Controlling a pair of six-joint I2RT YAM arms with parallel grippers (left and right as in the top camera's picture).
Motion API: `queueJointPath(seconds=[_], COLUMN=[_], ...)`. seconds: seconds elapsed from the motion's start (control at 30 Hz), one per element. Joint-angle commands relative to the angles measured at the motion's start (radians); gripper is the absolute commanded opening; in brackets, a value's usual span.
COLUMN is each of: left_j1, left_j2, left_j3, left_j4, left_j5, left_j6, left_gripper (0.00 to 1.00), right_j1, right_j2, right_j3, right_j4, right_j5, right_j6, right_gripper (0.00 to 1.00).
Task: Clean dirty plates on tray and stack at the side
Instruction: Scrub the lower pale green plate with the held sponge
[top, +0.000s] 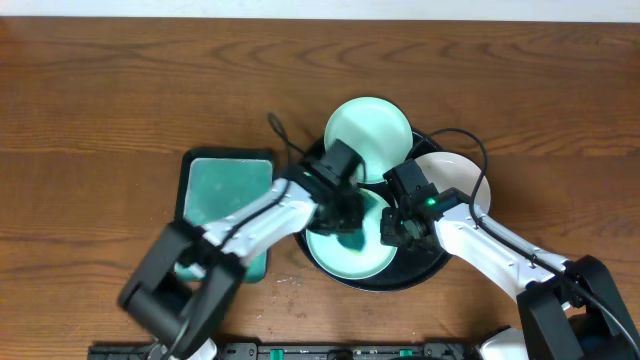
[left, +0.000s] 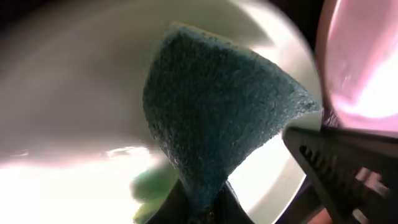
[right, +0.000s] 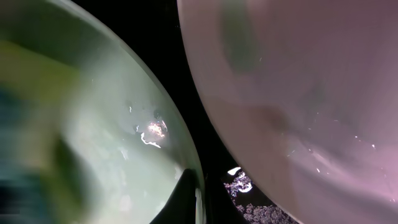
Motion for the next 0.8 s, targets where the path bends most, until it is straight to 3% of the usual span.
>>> queueJointPath(seconds=[0.0,0.1,0.4,0.5,0.63,0.77], left_j1=[-0.031,-0.028,-0.023,-0.023,-0.023,-0.023], left_j2=[0.057,0.07,0.068,0.068,0.068,0.072], left_j3=[-0.006,-0.006,0.058,0.082,0.09,0.087], left_j4=[0.006,-0.037,-0.356,-0.407,-0.378,-0.257], left_j5=[0.097,0.033,-0.577,-0.703,-0.682,-0.422], left_j6=[-0.053,-0.055,-0.077,-0.075,-0.057,-0.025], left_gripper=[0.07,0.07,0.07,0.07,0.07,0.07], right_j1=[0.0,0.0,0.0,0.005,0.01,0.01], right_j2=[0.041,0.041,0.041,0.041,0.041,0.041], right_j3=[-0.014,-0.014,-0.014,-0.014,-0.014,-0.014], right_j4=[0.009,0.01,0.013,0.013,0.014,0.014], right_j5=[0.034,0.034,0.034,0.034,0.034,0.035], right_j6=[0.004,0.003,0.003,0.003,0.003,0.003], right_gripper=[0.01,0.01,0.01,0.01,0.01,0.01])
